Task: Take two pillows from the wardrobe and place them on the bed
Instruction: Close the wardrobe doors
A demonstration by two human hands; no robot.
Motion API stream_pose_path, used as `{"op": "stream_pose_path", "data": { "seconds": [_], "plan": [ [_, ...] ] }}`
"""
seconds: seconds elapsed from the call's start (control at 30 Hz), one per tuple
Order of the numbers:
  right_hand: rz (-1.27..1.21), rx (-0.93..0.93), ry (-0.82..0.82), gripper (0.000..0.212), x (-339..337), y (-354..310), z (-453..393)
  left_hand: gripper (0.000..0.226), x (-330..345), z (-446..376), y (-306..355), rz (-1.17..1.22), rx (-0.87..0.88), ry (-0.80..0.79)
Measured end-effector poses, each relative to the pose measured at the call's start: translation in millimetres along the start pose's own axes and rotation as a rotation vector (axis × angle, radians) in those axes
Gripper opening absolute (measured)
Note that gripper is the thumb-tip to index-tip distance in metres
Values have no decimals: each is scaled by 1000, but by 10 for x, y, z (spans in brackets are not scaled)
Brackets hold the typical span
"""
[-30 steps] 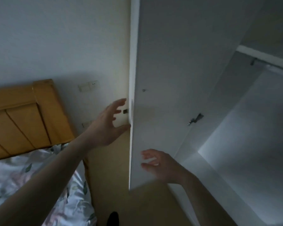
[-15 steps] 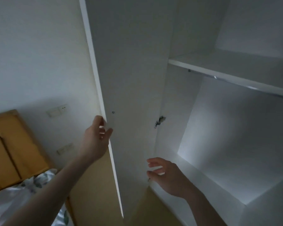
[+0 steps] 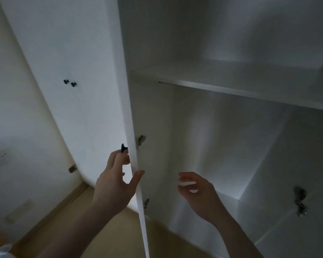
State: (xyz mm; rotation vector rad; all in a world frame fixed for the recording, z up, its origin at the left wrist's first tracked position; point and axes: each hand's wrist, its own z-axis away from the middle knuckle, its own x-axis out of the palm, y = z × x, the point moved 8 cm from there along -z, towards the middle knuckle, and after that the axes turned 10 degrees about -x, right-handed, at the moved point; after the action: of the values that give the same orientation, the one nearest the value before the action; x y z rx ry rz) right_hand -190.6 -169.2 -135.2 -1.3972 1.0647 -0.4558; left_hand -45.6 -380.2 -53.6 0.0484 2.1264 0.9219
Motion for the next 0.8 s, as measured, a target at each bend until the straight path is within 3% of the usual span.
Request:
{"op": "stream_pose_path", "data": {
  "seconds": [0.23,0.5,0.8],
  "plan": [
    [8,24,148,28,-295,-155,185,37,320,-98,286,103,134,-6],
    [137,-44,368,37,-736,-492,500,28,881,-272,788,86,422,-188],
    [169,-310,903,51,-1600,-1357,1109,81,1416,-599,1218,101,425,-366]
  ]
}}
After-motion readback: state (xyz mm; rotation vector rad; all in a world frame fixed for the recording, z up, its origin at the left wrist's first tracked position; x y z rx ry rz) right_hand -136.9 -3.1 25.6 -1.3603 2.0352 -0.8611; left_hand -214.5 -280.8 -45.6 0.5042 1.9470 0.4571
